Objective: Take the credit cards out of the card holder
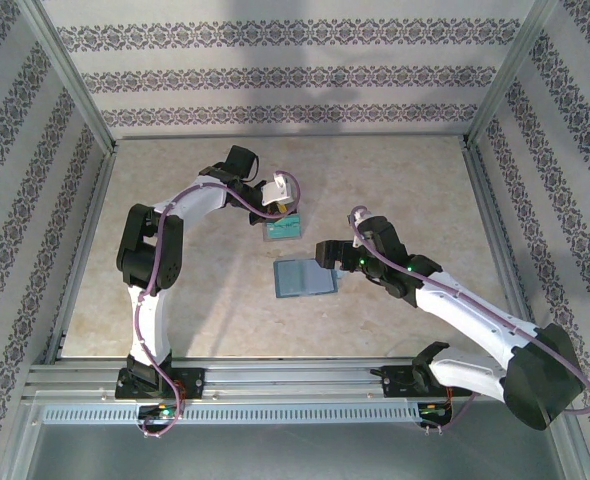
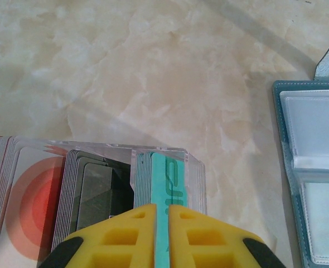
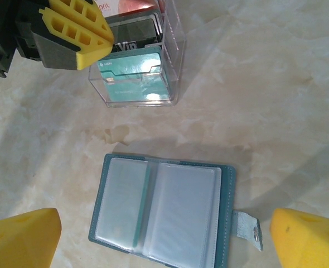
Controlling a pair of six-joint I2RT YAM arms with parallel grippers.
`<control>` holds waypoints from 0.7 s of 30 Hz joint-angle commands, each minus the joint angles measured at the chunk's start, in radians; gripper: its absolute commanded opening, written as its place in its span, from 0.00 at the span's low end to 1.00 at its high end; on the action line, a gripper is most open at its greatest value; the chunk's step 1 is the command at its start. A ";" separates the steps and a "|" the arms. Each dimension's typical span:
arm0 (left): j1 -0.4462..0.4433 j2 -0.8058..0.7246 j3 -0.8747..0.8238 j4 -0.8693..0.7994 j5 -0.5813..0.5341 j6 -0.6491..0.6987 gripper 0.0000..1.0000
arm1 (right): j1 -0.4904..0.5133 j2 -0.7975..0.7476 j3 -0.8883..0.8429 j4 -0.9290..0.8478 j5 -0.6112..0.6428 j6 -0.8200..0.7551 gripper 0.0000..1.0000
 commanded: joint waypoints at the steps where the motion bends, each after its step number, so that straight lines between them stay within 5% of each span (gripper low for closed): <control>1: 0.012 -0.018 -0.015 0.016 0.027 -0.013 0.13 | 0.013 0.013 0.038 -0.030 0.022 0.003 0.94; 9: 0.013 -0.111 -0.073 0.081 0.027 -0.075 0.21 | 0.067 0.068 0.106 -0.126 0.119 0.001 0.83; 15: 0.011 -0.272 -0.228 0.239 -0.017 -0.204 0.58 | 0.133 0.159 0.188 -0.218 0.203 0.022 0.76; 20: 0.008 -0.453 -0.451 0.490 -0.097 -0.412 1.00 | 0.190 0.275 0.266 -0.266 0.226 0.047 0.71; 21: 0.007 -0.486 -0.496 0.537 -0.126 -0.454 0.99 | 0.200 0.299 0.280 -0.273 0.227 0.051 0.70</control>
